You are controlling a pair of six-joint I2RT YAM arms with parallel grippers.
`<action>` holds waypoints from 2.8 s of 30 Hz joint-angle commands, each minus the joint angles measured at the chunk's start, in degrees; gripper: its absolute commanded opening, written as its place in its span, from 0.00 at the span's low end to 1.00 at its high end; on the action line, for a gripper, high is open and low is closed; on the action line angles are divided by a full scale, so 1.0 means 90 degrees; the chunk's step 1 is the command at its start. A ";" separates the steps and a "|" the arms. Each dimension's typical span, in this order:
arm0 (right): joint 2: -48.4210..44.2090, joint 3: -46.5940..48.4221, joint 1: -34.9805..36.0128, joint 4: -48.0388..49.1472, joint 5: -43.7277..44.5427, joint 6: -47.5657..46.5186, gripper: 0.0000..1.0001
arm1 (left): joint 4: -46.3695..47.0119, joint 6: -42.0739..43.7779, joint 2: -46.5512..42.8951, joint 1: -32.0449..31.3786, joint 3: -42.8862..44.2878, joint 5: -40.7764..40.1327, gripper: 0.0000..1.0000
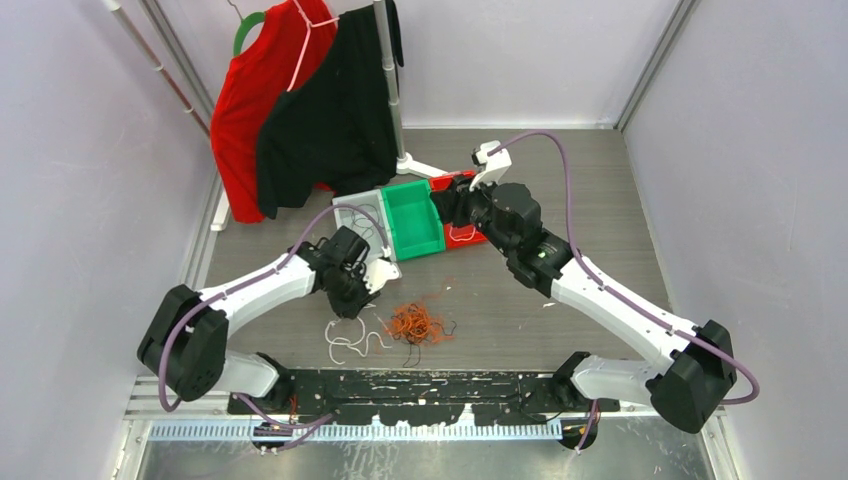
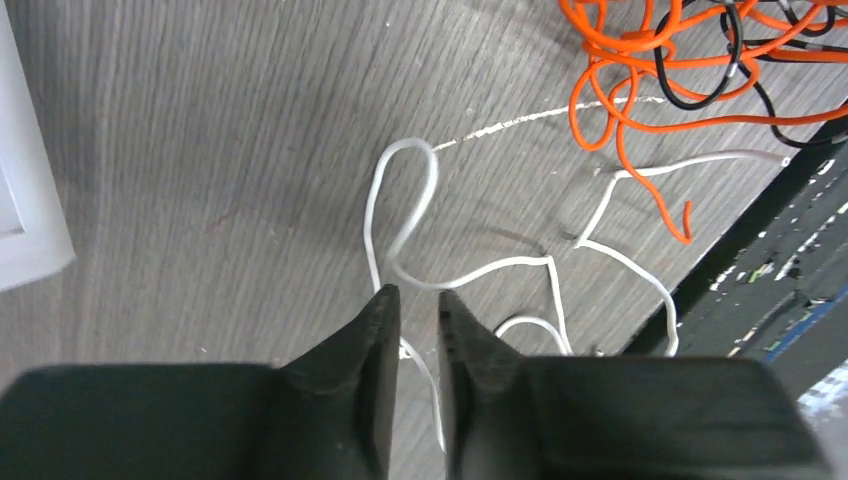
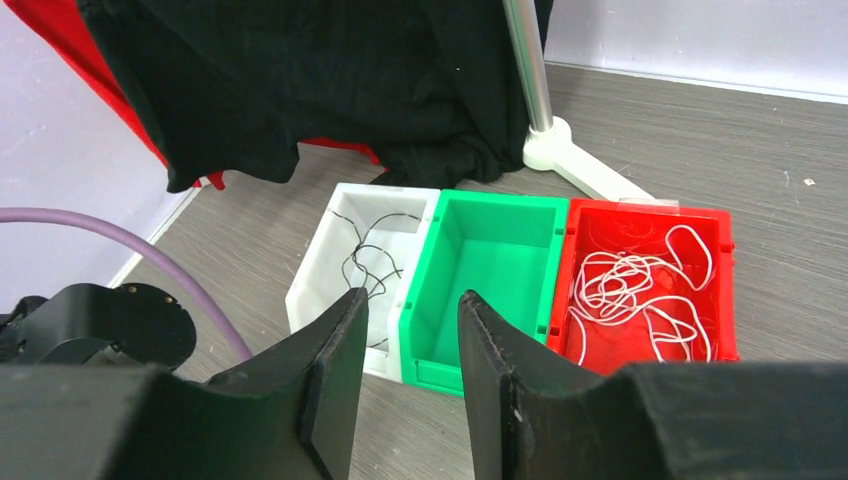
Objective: Untangle the cables
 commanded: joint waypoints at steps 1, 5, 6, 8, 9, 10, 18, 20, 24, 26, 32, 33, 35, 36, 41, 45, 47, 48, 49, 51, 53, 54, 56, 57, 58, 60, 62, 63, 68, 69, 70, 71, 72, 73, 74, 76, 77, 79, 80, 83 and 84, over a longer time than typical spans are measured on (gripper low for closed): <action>-0.0220 0.0005 -0.0006 0.0211 -0.0182 0.0084 0.42 | 0.0403 0.0020 0.0076 -0.0003 0.0122 -0.0123 0.07; -0.0271 0.0094 -0.0004 0.0144 -0.0347 0.0084 0.42 | -0.0121 0.0398 -0.0252 0.0079 0.0300 -0.0314 0.00; -0.0273 0.0112 -0.0001 0.0151 -0.0421 0.0067 0.42 | -0.0251 0.0505 -0.0417 0.0086 0.0357 -0.0438 0.00; -0.0293 0.0100 -0.0006 0.0210 -0.0702 -0.0050 0.50 | -0.0543 0.0743 -0.0860 0.0095 0.0543 -0.0652 0.00; -0.0319 0.0072 -0.0006 0.0289 -0.0843 -0.0115 0.55 | -0.0710 0.0857 -0.1063 0.0103 0.0678 -0.0732 0.00; -0.0340 0.0026 -0.0005 0.0417 -0.1022 -0.0139 0.59 | -0.0892 0.0959 -0.1254 0.0110 0.0835 -0.0781 0.00; -0.0094 0.0001 -0.0004 0.1211 -0.2880 0.0119 0.77 | -0.2059 0.0969 -0.2098 0.0118 0.2769 -0.0050 0.00; 0.0067 -0.0046 0.0001 0.1558 -0.3463 0.0397 0.80 | -0.2331 0.0926 -0.2090 0.0116 0.3187 0.0207 0.00; 0.0318 -0.0159 0.0027 0.2371 -0.4141 0.0917 0.83 | -0.2607 0.0848 -0.2056 0.0115 0.3675 0.0695 0.00; 0.0450 -0.0201 0.0116 0.2714 -0.4431 0.1174 0.84 | -0.2675 0.0788 -0.2029 0.0116 0.3851 0.0970 0.00; 0.0774 0.0027 0.1028 0.1225 -0.4268 -0.0078 0.84 | -0.2716 0.0500 -0.1849 0.0115 0.4096 0.1047 0.00; 0.0863 0.0066 0.1277 0.0927 -0.4064 -0.0556 0.85 | -0.2688 0.0495 -0.1861 0.0127 0.3950 0.0908 0.00; 0.1234 0.0350 0.1740 -0.0330 -0.3726 -0.1446 0.85 | -0.2637 0.0576 -0.1906 0.0282 0.3576 0.0727 0.01; 0.1457 0.0469 0.1851 -0.0683 -0.3693 -0.1745 0.85 | -0.2597 0.0587 -0.1910 0.0451 0.3427 0.0719 0.05; 0.2466 0.0781 0.1963 -0.1095 -0.3763 -0.2484 0.84 | -0.2470 0.0479 -0.1684 0.2027 0.3309 0.1455 0.56; 0.3230 0.1388 0.2045 -0.1722 -0.3802 -0.3067 0.84 | -0.2684 0.0729 -0.1468 0.2945 0.3498 0.1767 0.64; 0.3553 0.1576 0.2113 -0.1814 -0.3683 -0.3373 0.84 | -0.2800 0.0828 -0.1402 0.3259 0.3556 0.2009 0.65; 0.3701 0.1645 0.2147 -0.1827 -0.3551 -0.3484 0.83 | -0.2813 0.0839 -0.1383 0.3401 0.3558 0.2076 0.65; 0.3839 0.1721 0.2172 -0.1803 -0.3371 -0.3604 0.82 | -0.2818 0.0845 -0.1379 0.3601 0.3553 0.2161 0.65; 0.4098 0.1799 0.2235 -0.1734 -0.3131 -0.3854 0.80 | -0.2835 0.0892 -0.1366 0.3865 0.3559 0.2325 0.65; 0.4306 0.1827 0.2293 -0.1557 -0.2846 -0.4029 0.78 | -0.2910 0.1008 -0.1376 0.4085 0.3577 0.2454 0.65; 0.4385 0.1835 0.2318 -0.1440 -0.2759 -0.4076 0.77 | -0.2949 0.1080 -0.1385 0.4193 0.3589 0.2525 0.65; 0.4516 0.1840 0.2354 -0.1268 -0.2707 -0.4139 0.75 | -0.3035 0.1212 -0.1413 0.4430 0.3614 0.2698 0.65; 0.4567 0.1828 0.2370 -0.1174 -0.2729 -0.4158 0.74 | -0.3072 0.1271 -0.1426 0.4528 0.3633 0.2766 0.65; 0.4610 0.1814 0.2378 -0.1102 -0.2732 -0.4169 0.72 | -0.3099 0.1320 -0.1434 0.4601 0.3643 0.2794 0.65; 0.4684 0.1802 0.2421 -0.0962 -0.2682 -0.4165 0.64 | -0.3105 0.1385 -0.1455 0.4740 0.3645 0.2808 0.65; 0.4657 0.1743 0.2425 -0.0716 -0.2563 -0.4104 0.50 | -0.3079 0.1426 -0.1463 0.4854 0.3639 0.2808 0.65; 0.4617 0.1708 0.2422 -0.0598 -0.2529 -0.4058 0.34 | -0.3067 0.1441 -0.1466 0.4904 0.3637 0.2811 0.65; 0.4222 0.1687 0.2416 -0.0444 -0.2381 -0.3956 0.01 | -0.3040 0.1506 -0.1484 0.5005 0.3583 0.2792 0.64; 0.4137 0.1743 0.2402 -0.0555 -0.2407 -0.3899 0.01 | -0.3036 0.1524 -0.1502 0.5007 0.3567 0.2773 0.64; 0.4056 0.1831 0.2371 -0.0704 -0.2448 -0.3818 0.01 | -0.3022 0.1548 -0.1510 0.5007 0.3557 0.2733 0.64; 0.3959 0.1910 0.2328 -0.0840 -0.2511 -0.3725 0.01 | -0.2984 0.1556 -0.1519 0.5007 0.3546 0.2690 0.64; 0.3851 0.1963 0.2269 -0.0930 -0.2581 -0.3601 0.01 | -0.2949 0.1558 -0.1545 0.5005 0.3530 0.2635 0.64; 0.3706 0.1996 0.2202 -0.0947 -0.2612 -0.3466 0.01 | -0.2910 0.1555 -0.1565 0.5007 0.3506 0.2596 0.64; 0.3565 0.2025 0.2125 -0.0950 -0.2620 -0.3302 0.01 | -0.2870 0.1562 -0.1584 0.5007 0.3488 0.2557 0.64; 0.3274 0.2134 0.1877 -0.0961 -0.2674 -0.2941 0.01 | -0.2801 0.1583 -0.1633 0.5008 0.3441 0.2461 0.64; 0.3078 0.2176 0.1759 -0.0951 -0.2667 -0.2744 0.01 | -0.2773 0.1593 -0.1648 0.5008 0.3431 0.2419 0.64; 0.2803 0.2309 0.1487 -0.0952 -0.2572 -0.2423 0.01 | -0.2762 0.1623 -0.1673 0.5003 0.3429 0.2359 0.64; 0.2656 0.2364 0.1344 -0.0947 -0.2548 -0.2273 0.01 | -0.2765 0.1641 -0.1692 0.5007 0.3431 0.2352 0.64; 0.2166 0.2325 0.0783 -0.0545 -0.2580 -0.1612 0.01 | -0.2773 0.1704 -0.1774 0.5007 0.3398 0.2360 0.64; 0.2004 0.2288 0.0573 -0.0367 -0.2624 -0.1385 0.01 | -0.2772 0.1721 -0.1808 0.5000 0.3393 0.2353 0.64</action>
